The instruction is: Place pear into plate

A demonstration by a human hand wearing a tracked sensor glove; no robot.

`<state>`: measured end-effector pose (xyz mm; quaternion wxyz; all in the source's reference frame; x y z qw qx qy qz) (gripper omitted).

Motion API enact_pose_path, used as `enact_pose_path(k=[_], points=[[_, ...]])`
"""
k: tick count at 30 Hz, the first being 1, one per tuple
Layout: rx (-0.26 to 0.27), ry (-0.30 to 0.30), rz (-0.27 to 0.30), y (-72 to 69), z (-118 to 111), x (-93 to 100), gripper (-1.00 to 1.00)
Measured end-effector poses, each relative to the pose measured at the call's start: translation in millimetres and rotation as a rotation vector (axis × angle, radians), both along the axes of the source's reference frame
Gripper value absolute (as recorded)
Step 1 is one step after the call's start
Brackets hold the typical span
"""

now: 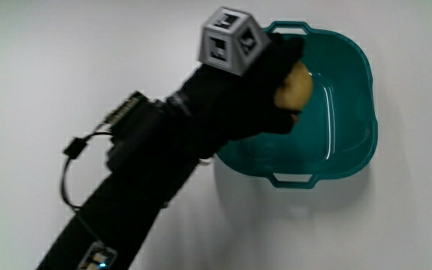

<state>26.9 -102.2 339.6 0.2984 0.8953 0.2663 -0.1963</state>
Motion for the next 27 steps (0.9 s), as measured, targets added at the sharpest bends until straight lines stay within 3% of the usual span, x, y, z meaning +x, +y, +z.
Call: enact_pose_path(k=[1, 5, 8, 17, 27], points=[[0.011, -0.007, 0.000, 1.2, 2, 2.1, 0.00], [-0.025, -0.014, 0.003, 2.2, 24, 10.7, 0.00], [-0.022, -0.054, 0.007, 4.8, 32, 15.4, 0.00], [-0.085, -0.096, 0.018, 12.0, 74, 24.6, 0.00], [-0.147, -0.118, 0.012, 13.1, 88, 26.2, 0.00]])
